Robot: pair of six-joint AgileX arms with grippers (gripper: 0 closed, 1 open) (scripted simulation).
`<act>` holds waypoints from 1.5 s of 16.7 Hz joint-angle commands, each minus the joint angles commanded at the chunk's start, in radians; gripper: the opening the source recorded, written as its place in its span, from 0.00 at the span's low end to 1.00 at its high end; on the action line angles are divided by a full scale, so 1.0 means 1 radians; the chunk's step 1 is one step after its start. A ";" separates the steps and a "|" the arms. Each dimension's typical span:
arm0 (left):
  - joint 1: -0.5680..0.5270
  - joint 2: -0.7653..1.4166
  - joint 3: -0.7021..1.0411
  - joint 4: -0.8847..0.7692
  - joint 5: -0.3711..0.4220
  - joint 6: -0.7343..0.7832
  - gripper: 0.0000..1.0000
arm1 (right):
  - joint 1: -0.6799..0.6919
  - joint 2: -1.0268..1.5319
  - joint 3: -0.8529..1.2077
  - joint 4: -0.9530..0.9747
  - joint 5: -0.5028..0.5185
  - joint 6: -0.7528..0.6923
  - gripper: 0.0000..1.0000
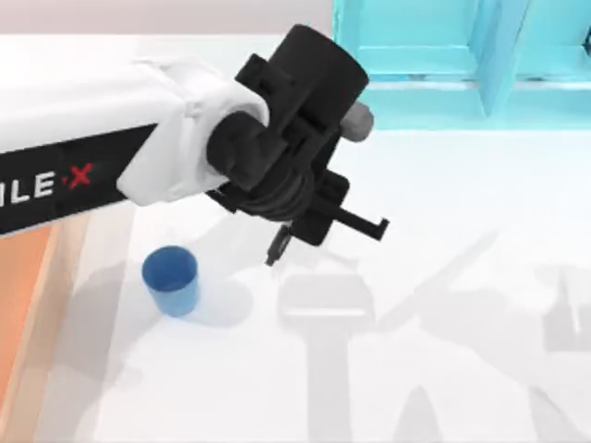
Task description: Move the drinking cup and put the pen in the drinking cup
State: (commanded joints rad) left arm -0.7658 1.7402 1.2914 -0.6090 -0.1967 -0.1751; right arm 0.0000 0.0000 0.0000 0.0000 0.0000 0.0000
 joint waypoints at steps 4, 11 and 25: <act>0.058 -0.220 -0.347 0.393 -0.016 0.089 0.00 | 0.000 0.000 0.000 0.000 0.000 0.000 1.00; 0.131 -0.614 -0.910 1.071 -0.043 0.196 0.00 | 0.000 0.000 0.000 0.000 0.000 0.000 1.00; 0.157 -0.928 -1.258 1.525 -0.065 0.234 0.00 | 0.000 0.000 0.000 0.000 0.000 0.000 1.00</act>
State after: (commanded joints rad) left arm -0.6084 0.8123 0.0338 0.9156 -0.2616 0.0589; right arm 0.0000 0.0000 0.0000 0.0000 0.0000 0.0000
